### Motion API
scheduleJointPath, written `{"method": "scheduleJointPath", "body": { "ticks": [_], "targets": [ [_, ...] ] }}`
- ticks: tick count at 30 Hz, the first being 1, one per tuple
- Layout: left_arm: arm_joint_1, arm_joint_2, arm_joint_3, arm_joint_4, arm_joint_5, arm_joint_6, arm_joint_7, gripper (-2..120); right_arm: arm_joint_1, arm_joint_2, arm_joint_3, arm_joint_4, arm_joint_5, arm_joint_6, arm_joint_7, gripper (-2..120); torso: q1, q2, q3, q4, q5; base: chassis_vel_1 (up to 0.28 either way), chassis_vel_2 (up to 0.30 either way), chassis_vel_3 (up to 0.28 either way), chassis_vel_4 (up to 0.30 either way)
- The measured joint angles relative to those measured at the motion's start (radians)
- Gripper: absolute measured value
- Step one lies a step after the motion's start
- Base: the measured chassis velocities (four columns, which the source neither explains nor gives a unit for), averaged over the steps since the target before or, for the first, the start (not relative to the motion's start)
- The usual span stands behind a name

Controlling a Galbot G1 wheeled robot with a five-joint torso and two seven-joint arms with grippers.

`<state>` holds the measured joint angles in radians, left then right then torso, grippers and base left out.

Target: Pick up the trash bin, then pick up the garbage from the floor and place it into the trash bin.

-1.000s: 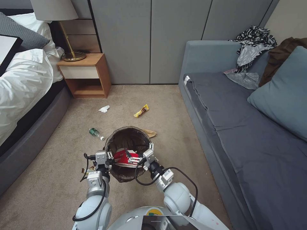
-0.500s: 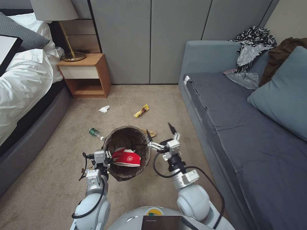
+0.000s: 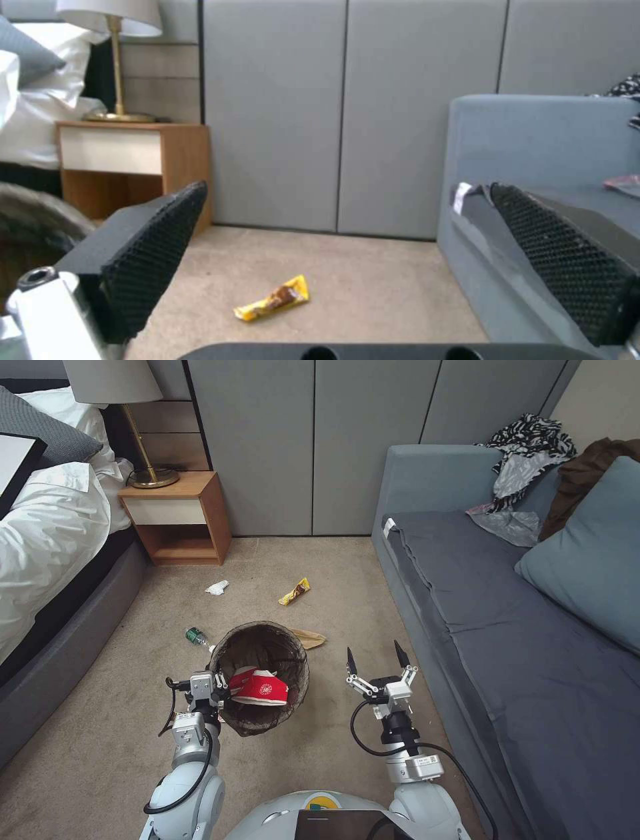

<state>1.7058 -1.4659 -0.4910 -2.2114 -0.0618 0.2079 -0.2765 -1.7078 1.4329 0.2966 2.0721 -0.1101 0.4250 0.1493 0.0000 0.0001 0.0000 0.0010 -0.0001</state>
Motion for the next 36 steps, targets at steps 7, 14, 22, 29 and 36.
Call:
{"method": "scheduleJointPath", "body": {
  "ticks": [7, 14, 22, 29, 36],
  "targets": [
    [0.003, 0.000, -0.008, -0.007, 0.001, -0.003, -0.008, 3, 0.004, 0.024, 0.019, -0.061, -0.024, 0.050, -0.015, 100, 0.000, 0.000, 0.000, 0.0000, 0.0000, 0.000, 0.000, 0.000, 0.000],
    [0.004, -0.002, -0.011, -0.009, 0.001, -0.003, -0.009, 3, 0.014, 0.029, 0.019, -0.078, -0.024, 0.054, -0.029, 100, 0.000, 0.000, 0.000, 0.0000, 0.0000, 0.000, 0.000, 0.000, 0.000],
    [0.005, -0.006, -0.011, -0.009, 0.003, -0.004, -0.009, 3, 0.030, 0.028, 0.028, -0.082, -0.014, 0.053, -0.044, 100, 0.000, 0.000, 0.000, 0.0000, 0.0000, 0.000, 0.000, 0.000, 0.000],
    [0.011, -0.007, -0.012, -0.008, 0.005, -0.008, -0.009, 3, 0.034, 0.028, 0.028, -0.086, -0.010, 0.052, -0.048, 100, 0.000, 0.000, 0.000, 0.0000, 0.0000, 0.000, 0.000, 0.000, 0.000],
    [0.012, -0.008, -0.011, -0.007, 0.007, -0.010, -0.009, 3, 0.039, 0.032, 0.023, -0.093, -0.007, 0.053, -0.051, 100, 0.000, 0.000, 0.000, -0.0001, 0.0000, -0.073, 0.078, 0.064, -0.093]
  ]
}}
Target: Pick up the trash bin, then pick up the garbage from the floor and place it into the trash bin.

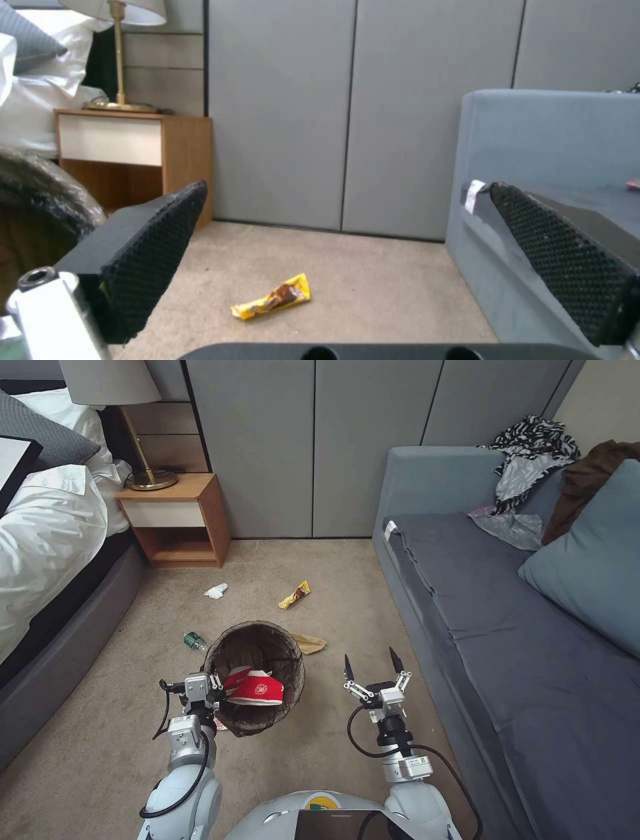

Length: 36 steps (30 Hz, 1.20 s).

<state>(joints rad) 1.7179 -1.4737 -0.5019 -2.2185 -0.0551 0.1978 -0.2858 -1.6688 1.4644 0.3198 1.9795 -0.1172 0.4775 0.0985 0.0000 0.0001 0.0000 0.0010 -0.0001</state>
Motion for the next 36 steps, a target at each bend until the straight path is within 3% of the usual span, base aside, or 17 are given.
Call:
{"method": "scheduleJointPath", "body": {
  "ticks": [25, 36],
  "targets": [
    [-0.005, -0.002, 0.003, 0.005, 0.002, -0.001, -0.001, 3, 0.007, 0.005, 0.000, -0.009, 0.000, 0.039, -0.029, 100, 0.000, 0.000, 0.000, 0.0000, 0.0000, -0.102, 0.110, 0.103, -0.107],
    [-0.004, 0.001, 0.002, 0.003, 0.002, -0.001, -0.001, 3, 0.034, 0.011, 0.004, -0.033, -0.093, 0.092, -0.033, 100, 0.000, 0.000, 0.000, 0.0001, 0.0000, -0.042, 0.026, 0.037, -0.032]
  ]
}}
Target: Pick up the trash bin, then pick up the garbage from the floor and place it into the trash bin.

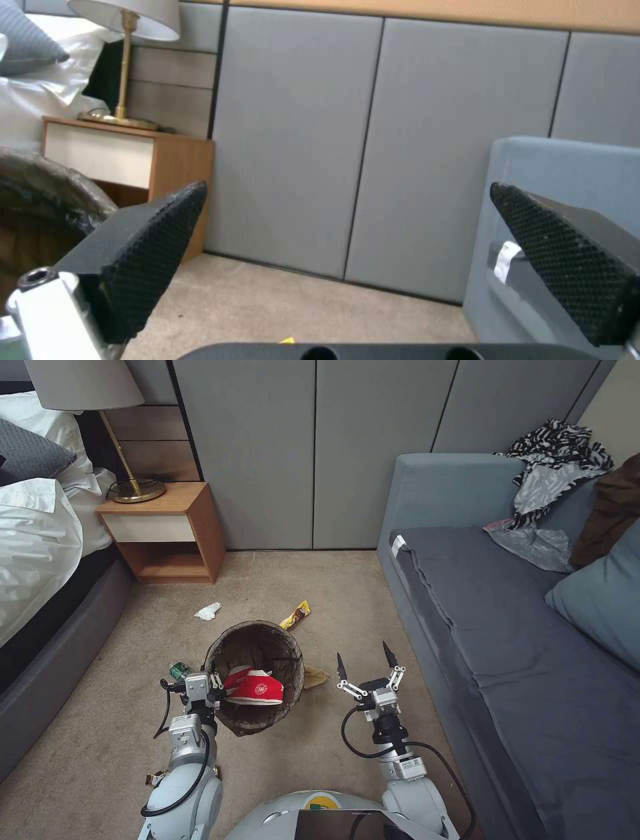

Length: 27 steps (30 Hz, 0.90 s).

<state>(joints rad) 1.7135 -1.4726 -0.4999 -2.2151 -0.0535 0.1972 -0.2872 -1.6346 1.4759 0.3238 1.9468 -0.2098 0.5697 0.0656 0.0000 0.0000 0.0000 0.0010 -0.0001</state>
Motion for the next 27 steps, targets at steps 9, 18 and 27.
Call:
{"method": "scheduleJointPath", "body": {
  "ticks": [9, 18, 27],
  "targets": [
    [0.000, 0.003, -0.002, -0.020, -0.001, 0.003, 0.000, 3, 0.060, -0.062, -0.005, -0.009, -0.001, -0.046, -0.002, 100, 0.000, 0.000, 0.000, -0.0001, 0.0001, 0.000, 0.000, 0.000, 0.000],
    [-0.005, 0.002, -0.016, -0.051, -0.001, 0.014, -0.003, 3, 0.184, -0.185, -0.021, -0.059, 0.177, -0.238, -0.123, 100, 0.000, 0.000, 0.000, -0.0001, 0.0003, 0.000, 0.000, 0.000, 0.000],
    [-0.014, -0.010, -0.027, -0.059, 0.003, 0.023, -0.010, 3, 0.385, -0.363, -0.121, -0.212, 0.287, -0.379, -0.296, 100, 0.000, 0.000, 0.000, 0.0000, 0.0003, 0.000, 0.000, 0.000, 0.000]
  ]
}}
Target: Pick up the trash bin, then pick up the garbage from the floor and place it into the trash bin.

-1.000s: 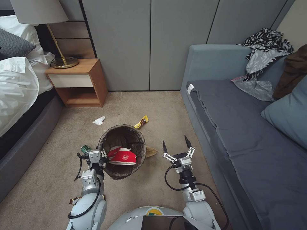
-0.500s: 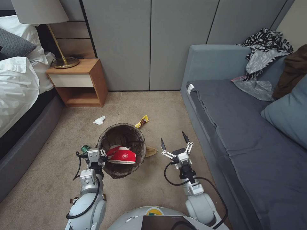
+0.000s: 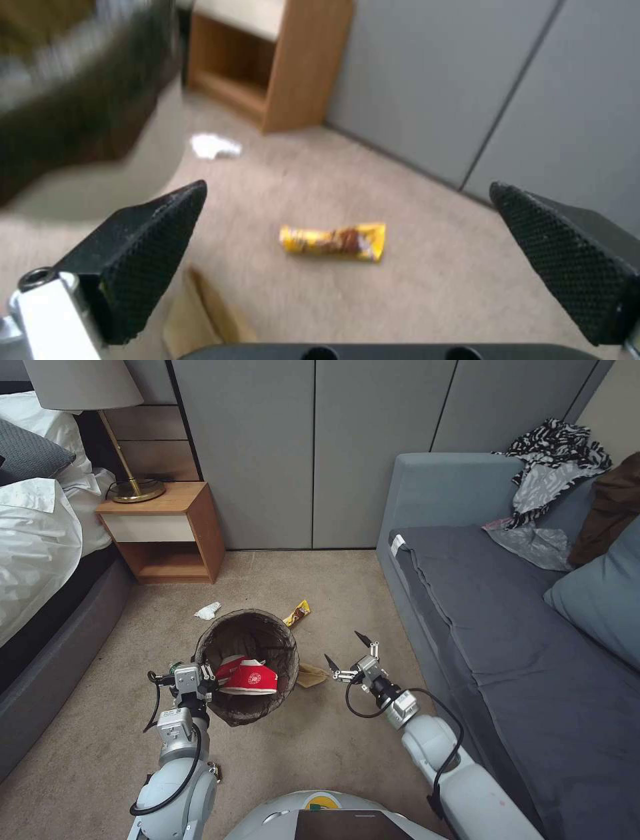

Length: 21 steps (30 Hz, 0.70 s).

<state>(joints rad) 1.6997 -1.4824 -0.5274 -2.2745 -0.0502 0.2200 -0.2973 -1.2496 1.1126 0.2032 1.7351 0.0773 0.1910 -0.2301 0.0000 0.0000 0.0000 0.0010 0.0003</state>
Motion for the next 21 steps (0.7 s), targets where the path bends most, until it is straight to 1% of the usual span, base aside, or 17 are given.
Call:
{"method": "scheduleJointPath", "body": {
  "ticks": [1, 5, 6, 7, 9, 10, 13, 19, 21],
  "targets": [
    [0.000, 0.000, 0.000, 0.000, 0.000, 0.000, 0.000, 3, 0.000, 0.000, 0.000, 0.000, 0.000, 0.000, 0.000, 100, 0.000, 0.000, 0.000, 0.0000, 0.0000, 0.000, 0.000, 0.000, 0.000],
    [0.000, -0.004, -0.002, -0.001, 0.002, 0.002, -0.001, 3, 0.093, -0.045, -0.045, -0.097, 0.012, -0.031, -0.099, 100, 0.000, 0.000, 0.000, 0.0000, 0.0000, 0.000, 0.000, 0.000, 0.000],
    [0.000, -0.004, -0.002, -0.001, 0.002, 0.002, -0.001, 3, 0.093, -0.045, -0.045, -0.097, 0.012, -0.031, -0.099, 100, 0.000, 0.000, 0.000, 0.0000, 0.0000, 0.000, 0.000, 0.000, 0.000],
    [0.000, -0.005, -0.002, -0.001, 0.003, 0.002, -0.001, 3, 0.126, -0.059, -0.072, -0.132, 0.023, -0.037, -0.126, 100, 0.000, 0.000, 0.000, -0.0001, -0.0001, 0.000, 0.000, 0.000, 0.000],
    [0.000, -0.007, -0.002, -0.001, 0.005, 0.002, -0.001, 3, 0.165, -0.072, -0.107, -0.170, 0.045, -0.050, -0.148, 100, 0.000, 0.000, 0.000, -0.0001, -0.0001, 0.000, 0.000, 0.000, 0.000],
    [0.000, -0.007, -0.002, -0.001, 0.005, 0.002, -0.001, 3, 0.165, -0.072, -0.107, -0.170, 0.045, -0.050, -0.148, 100, 0.000, 0.000, 0.000, -0.0001, -0.0001, 0.000, 0.000, 0.000, 0.000],
    [-0.002, -0.013, 0.001, 0.002, 0.012, 0.002, -0.001, 3, 0.247, -0.085, -0.191, -0.265, 0.083, -0.067, -0.172, 100, 0.000, 0.000, 0.000, 0.0000, -0.0001, 0.000, 0.000, 0.000, 0.000],
    [-0.002, -0.016, 0.004, 0.005, 0.017, 0.002, -0.001, 3, 0.296, -0.089, -0.247, -0.323, 0.093, -0.070, -0.195, 100, 0.000, 0.000, 0.000, 0.0000, -0.0002, 0.000, 0.000, 0.000, 0.000],
    [-0.003, -0.019, 0.005, 0.009, 0.020, 0.002, -0.001, 3, 0.333, -0.089, -0.299, -0.362, 0.111, -0.075, -0.215, 100, 0.000, 0.000, 0.000, 0.0000, -0.0002, 0.000, 0.000, 0.000, 0.000]
  ]
}}
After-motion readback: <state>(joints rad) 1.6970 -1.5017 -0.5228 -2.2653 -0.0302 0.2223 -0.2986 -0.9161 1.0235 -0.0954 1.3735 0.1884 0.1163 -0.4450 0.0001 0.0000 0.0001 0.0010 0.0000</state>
